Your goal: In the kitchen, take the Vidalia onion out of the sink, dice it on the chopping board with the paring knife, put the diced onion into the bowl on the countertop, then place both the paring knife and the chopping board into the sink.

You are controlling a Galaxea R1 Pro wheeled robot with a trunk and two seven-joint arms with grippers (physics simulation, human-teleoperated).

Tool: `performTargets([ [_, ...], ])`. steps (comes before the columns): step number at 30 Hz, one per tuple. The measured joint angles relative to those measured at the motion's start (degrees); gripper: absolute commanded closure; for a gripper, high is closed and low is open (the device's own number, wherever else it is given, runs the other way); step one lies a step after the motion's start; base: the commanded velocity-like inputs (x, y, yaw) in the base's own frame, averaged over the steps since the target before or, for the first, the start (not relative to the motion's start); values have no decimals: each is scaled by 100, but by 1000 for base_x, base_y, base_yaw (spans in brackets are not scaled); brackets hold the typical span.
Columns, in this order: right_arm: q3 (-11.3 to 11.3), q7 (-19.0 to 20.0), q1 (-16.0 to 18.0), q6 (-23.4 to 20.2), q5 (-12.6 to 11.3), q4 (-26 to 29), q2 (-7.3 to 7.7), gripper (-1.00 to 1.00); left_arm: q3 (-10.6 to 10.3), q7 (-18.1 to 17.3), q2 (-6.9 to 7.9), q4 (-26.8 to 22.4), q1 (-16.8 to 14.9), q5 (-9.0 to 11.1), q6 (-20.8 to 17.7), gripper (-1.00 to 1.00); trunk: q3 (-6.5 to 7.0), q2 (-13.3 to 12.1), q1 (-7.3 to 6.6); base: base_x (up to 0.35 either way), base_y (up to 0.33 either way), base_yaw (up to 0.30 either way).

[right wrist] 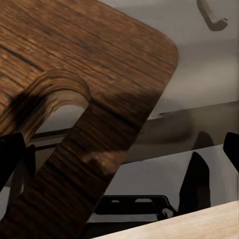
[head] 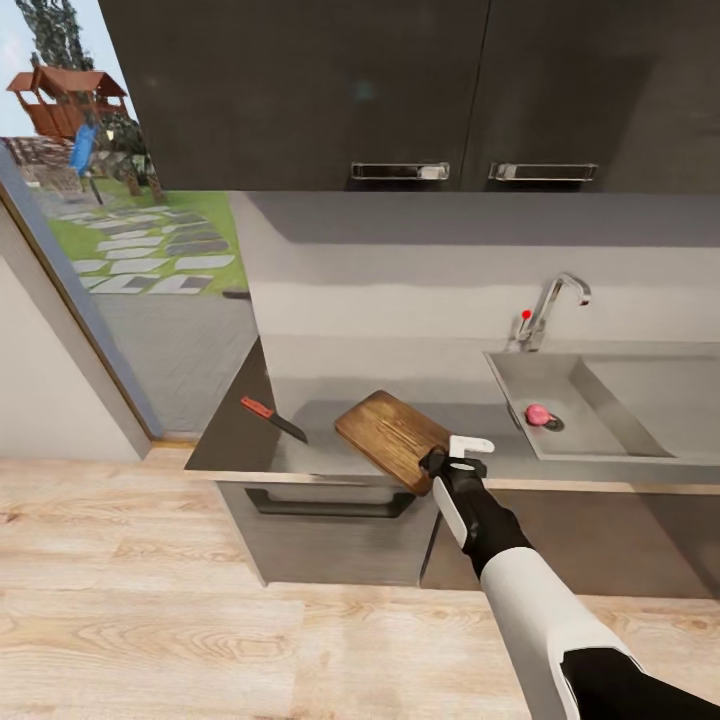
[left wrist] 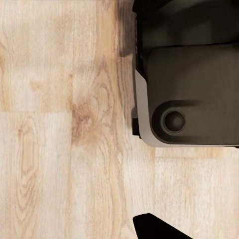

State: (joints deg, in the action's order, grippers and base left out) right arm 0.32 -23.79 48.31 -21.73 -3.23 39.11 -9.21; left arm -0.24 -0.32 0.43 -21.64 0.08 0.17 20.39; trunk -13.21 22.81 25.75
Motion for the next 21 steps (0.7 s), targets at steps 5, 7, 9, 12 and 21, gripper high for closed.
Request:
performTargets([
  [5, -1, 0, 0, 0, 5, -1, 7, -100, 0, 0, 0, 0, 0, -1, 0, -100, 0, 0, 0, 0, 0, 0],
  [7, -1, 0, 0, 0, 7, 0, 10, -100, 0, 0, 0, 0, 0, -1, 0, -100, 0, 0, 0, 0, 0, 0],
  [9, -1, -4, 0, 0, 10, 0, 13, -100, 0, 0, 0, 0, 0, -1, 0, -100, 0, 0, 0, 0, 0, 0],
  [12, -1, -8, 0, 0, 8, 0, 11, -100, 0, 0, 0, 0, 0, -1, 0, -100, 0, 0, 0, 0, 0, 0],
  [21, -1, -17, 0, 0, 5, 0, 8, -100, 0, 0, 0, 0, 0, -1, 0, -100, 0, 0, 0, 0, 0, 0],
])
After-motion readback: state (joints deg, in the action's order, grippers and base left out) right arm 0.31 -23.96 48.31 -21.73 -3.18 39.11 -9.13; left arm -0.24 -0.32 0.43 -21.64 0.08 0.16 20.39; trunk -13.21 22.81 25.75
